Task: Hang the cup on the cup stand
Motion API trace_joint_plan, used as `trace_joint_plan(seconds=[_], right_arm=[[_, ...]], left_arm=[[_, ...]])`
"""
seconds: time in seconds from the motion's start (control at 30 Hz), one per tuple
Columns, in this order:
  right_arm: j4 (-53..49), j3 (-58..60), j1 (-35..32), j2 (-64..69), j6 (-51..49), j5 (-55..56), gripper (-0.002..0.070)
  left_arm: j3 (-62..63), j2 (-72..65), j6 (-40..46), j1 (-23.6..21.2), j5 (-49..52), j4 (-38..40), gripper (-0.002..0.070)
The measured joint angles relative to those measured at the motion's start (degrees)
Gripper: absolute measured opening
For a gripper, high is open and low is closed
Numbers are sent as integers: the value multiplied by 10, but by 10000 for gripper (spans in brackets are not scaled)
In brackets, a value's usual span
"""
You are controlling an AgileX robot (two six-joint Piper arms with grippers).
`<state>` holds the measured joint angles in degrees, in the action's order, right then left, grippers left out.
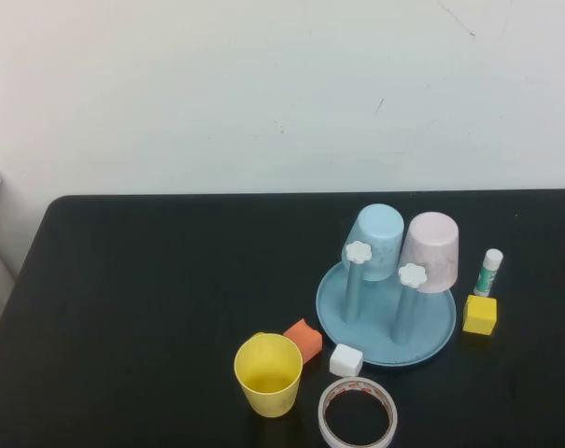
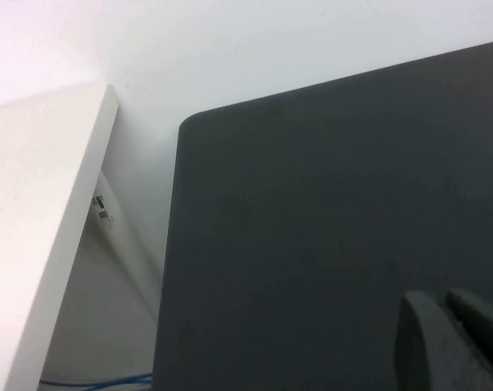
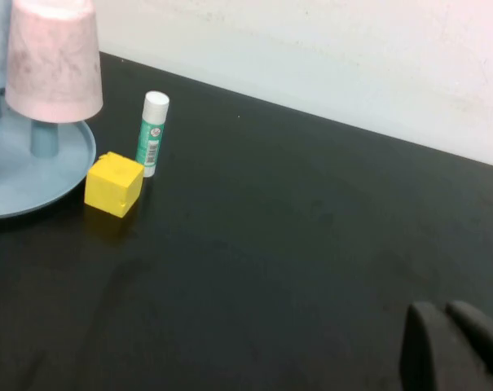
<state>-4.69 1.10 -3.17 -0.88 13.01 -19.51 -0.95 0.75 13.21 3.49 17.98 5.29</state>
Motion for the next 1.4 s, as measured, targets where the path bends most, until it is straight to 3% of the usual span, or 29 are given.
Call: trace_joint_plan(seconds=[1.03,1.23,1.33,1.4], right_arm=[[-34,0,0,0,-2,1,-1],[143,3,0,0,-3,18,-1],[308,5,0,0,-3,19,-1],[445,5,0,0,-3,19,-1]], left_arm=[[0,0,0,0,0,0,-1],[0,0,-5,0,-7,26,-1],[-1,0,-52,0,-25,135,-2],[-1,0,-95,0,-50,249,-2]])
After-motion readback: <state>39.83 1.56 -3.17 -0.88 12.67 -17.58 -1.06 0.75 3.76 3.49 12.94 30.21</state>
